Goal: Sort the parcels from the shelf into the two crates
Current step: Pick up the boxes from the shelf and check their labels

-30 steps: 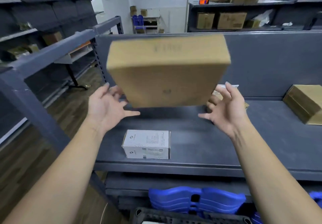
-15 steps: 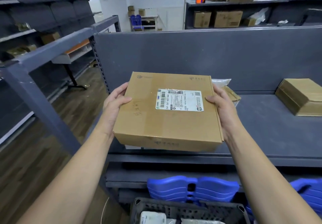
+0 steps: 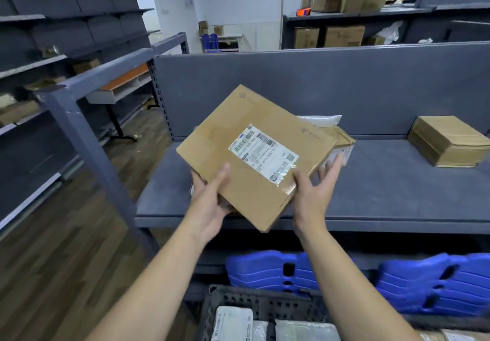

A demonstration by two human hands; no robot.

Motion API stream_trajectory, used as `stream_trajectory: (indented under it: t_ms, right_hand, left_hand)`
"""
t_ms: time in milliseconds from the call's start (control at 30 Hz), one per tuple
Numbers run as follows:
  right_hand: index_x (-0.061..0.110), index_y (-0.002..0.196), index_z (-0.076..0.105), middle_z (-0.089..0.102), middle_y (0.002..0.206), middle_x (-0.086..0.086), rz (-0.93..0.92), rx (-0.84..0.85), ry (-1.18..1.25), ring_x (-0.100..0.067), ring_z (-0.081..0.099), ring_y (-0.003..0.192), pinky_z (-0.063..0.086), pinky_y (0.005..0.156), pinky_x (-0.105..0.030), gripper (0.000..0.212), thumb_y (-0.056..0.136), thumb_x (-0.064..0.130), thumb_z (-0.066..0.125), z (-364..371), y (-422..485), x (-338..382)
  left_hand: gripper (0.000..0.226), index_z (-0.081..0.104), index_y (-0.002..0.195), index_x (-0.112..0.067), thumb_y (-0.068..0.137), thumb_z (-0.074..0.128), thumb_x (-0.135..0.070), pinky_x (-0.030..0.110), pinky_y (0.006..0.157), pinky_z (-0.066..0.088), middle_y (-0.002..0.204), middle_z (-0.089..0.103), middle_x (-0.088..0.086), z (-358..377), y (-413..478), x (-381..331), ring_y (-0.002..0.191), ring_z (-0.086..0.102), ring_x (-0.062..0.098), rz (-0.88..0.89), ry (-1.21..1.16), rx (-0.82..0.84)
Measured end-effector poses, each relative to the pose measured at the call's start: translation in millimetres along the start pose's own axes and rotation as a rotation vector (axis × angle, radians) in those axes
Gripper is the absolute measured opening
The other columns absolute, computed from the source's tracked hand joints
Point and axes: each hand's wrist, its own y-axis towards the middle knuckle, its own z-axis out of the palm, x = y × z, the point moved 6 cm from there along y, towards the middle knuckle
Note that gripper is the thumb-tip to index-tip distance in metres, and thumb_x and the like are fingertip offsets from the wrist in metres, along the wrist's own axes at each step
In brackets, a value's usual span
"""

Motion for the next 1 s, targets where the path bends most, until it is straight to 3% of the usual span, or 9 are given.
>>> stream_trajectory:
  t_ms: [67, 133, 233, 367, 500, 667, 767, 867, 1000]
  right_hand:
    - [0.044, 0.159, 0.021, 0.046, 0.154, 0.008, -0.004, 0.022, 0.052, -0.013, 0.052, 0.138, 0.045, 0.114, -0.049, 0.097, 0.080, 0.027, 0.075, -11.4, -19.4, -5.4]
    - [0.037, 0.157, 0.035, 0.061, 0.140, 0.011, 0.055, 0.055, 0.114, -0.014, 0.061, 0.128, 0.053, 0.104, -0.047, 0.084, 0.083, 0.035, 0.075, -31.0, -25.6, -7.0]
    - [0.023, 0.143, 0.060, 0.070, 0.132, 0.004, 0.098, 0.250, -0.010, -0.019, 0.066, 0.124, 0.051, 0.105, -0.040, 0.059, 0.088, 0.038, 0.074, -49.3, -33.2, -9.7]
    - [0.023, 0.151, 0.052, 0.061, 0.146, 0.011, 0.101, 0.427, -0.103, -0.011, 0.056, 0.137, 0.050, 0.102, -0.022, 0.049, 0.103, 0.021, 0.059, -59.0, -64.7, -17.0]
    - [0.023, 0.153, 0.050, 0.057, 0.151, 0.008, 0.032, 0.414, -0.137, -0.015, 0.050, 0.143, 0.037, 0.120, -0.046, 0.066, 0.091, 0.043, 0.059, -73.1, -80.8, -11.0]
    - [0.022, 0.151, 0.051, 0.060, 0.149, 0.008, 0.004, 0.397, -0.121, -0.014, 0.051, 0.142, 0.036, 0.121, -0.051, 0.067, 0.088, 0.044, 0.060, -77.4, -90.5, -10.1]
    - [0.026, 0.149, 0.053, 0.062, 0.146, 0.008, 0.046, 0.396, -0.080, -0.015, 0.054, 0.140, 0.037, 0.121, -0.051, 0.061, 0.090, 0.038, 0.061, -75.1, -96.1, -16.5]
    - [0.026, 0.150, 0.053, 0.061, 0.148, 0.007, 0.075, 0.396, -0.085, -0.017, 0.053, 0.141, 0.036, 0.121, -0.053, 0.070, 0.084, 0.046, 0.063, -80.3, -100.8, -22.6]
    - [0.030, 0.150, 0.052, 0.059, 0.149, 0.010, 0.110, 0.403, -0.081, -0.015, 0.053, 0.140, 0.036, 0.121, -0.052, 0.066, 0.087, 0.045, 0.063, -89.7, -108.8, -26.0]
  left_hand:
    - [0.066, 0.046, 0.148, -0.039, 0.091, 0.076, -0.025, 0.043, 0.096, 0.057, 0.134, 0.070, -0.008, 2.8, -7.7, -3.9, 0.119, 0.068, 0.015, 0.105, 0.063, -0.044]
    - [0.049, 0.054, 0.146, -0.030, 0.100, 0.065, -0.019, 0.035, 0.092, 0.058, 0.134, 0.071, -0.002, -10.4, -6.7, -21.9, 0.117, 0.069, 0.016, 0.154, 0.093, -0.046]
    - [0.044, 0.059, 0.144, -0.020, 0.100, 0.061, -0.018, 0.029, 0.081, 0.060, 0.131, 0.072, 0.005, -28.4, -12.2, -50.1, 0.103, 0.072, 0.015, 0.157, 0.173, 0.009]
    - [0.052, 0.058, 0.146, -0.024, 0.094, 0.064, -0.025, 0.035, 0.089, 0.060, 0.132, 0.072, 0.006, -30.4, -37.1, -59.2, 0.105, 0.071, 0.019, 0.141, 0.231, 0.085]
    - [0.044, 0.061, 0.143, -0.024, 0.099, 0.060, -0.026, 0.032, 0.092, 0.058, 0.129, 0.073, 0.003, -33.8, -62.9, -51.9, 0.108, 0.070, 0.016, 0.213, 0.224, 0.058]
    - [0.022, 0.072, 0.119, -0.018, 0.105, 0.055, -0.018, 0.020, 0.076, 0.057, 0.103, 0.079, -0.003, -47.4, -83.1, -47.3, 0.090, 0.070, 0.007, 0.262, 0.233, -0.190]
    - [0.026, 0.070, 0.124, -0.013, 0.103, 0.061, -0.025, 0.030, 0.083, 0.056, 0.112, 0.077, 0.005, -61.3, -85.1, -43.5, 0.098, 0.069, 0.016, 0.191, 0.233, -0.255]
    - [0.030, 0.069, 0.129, -0.019, 0.108, 0.051, -0.030, 0.027, 0.086, 0.057, 0.114, 0.078, -0.005, -59.7, -96.7, -29.1, 0.101, 0.073, 0.009, 0.075, 0.283, -0.147]
    - [0.048, 0.059, 0.143, -0.025, 0.103, 0.043, -0.046, 0.043, 0.116, 0.043, 0.136, 0.069, -0.008, -69.6, -108.4, -6.4, 0.130, 0.062, 0.012, -0.038, 0.350, -0.025]
